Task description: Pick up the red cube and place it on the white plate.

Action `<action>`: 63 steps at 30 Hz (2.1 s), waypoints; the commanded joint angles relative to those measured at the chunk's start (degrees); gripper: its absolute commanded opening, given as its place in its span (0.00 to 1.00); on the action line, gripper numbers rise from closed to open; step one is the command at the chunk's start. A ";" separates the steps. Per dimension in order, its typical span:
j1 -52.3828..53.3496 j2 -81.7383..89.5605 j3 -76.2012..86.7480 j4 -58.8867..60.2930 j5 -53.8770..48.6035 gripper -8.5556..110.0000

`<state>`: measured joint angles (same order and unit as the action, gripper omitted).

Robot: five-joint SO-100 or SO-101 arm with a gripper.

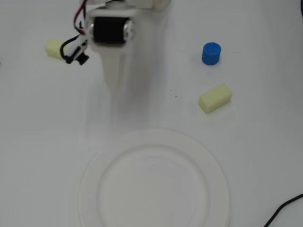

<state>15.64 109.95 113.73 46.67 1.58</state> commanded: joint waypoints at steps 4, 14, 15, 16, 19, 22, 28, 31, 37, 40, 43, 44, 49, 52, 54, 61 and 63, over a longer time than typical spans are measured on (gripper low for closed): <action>20.48 -27.07 -35.60 14.50 -1.85 0.07; 35.77 -64.25 -97.65 47.29 -10.20 0.33; 36.47 -70.75 -111.09 53.00 -12.92 0.34; 37.44 -75.23 -119.71 54.84 -15.47 0.35; 41.48 -71.63 -113.03 54.58 -22.76 0.38; 45.00 -70.22 -108.54 54.58 -29.18 0.39; 48.60 -57.22 -83.41 54.49 -34.45 0.39; 48.87 -55.46 -78.49 54.32 -35.07 0.38; 47.99 -56.34 -79.80 54.32 -35.51 0.38; 47.64 -58.71 -83.50 54.32 -36.21 0.37; 48.43 -65.13 -91.23 54.32 -36.91 0.37; 48.96 -67.32 -93.78 54.32 -37.18 0.37; 50.71 -74.09 -100.46 54.40 -38.23 0.37; 51.42 -74.36 -100.37 54.40 -38.50 0.36; 51.86 -74.44 -100.11 54.49 -39.29 0.34; 52.03 -75.06 -100.46 54.49 -39.20 0.09; 51.77 -75.06 -100.99 54.49 -38.06 0.07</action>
<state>67.24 34.54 14.59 100.81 -37.62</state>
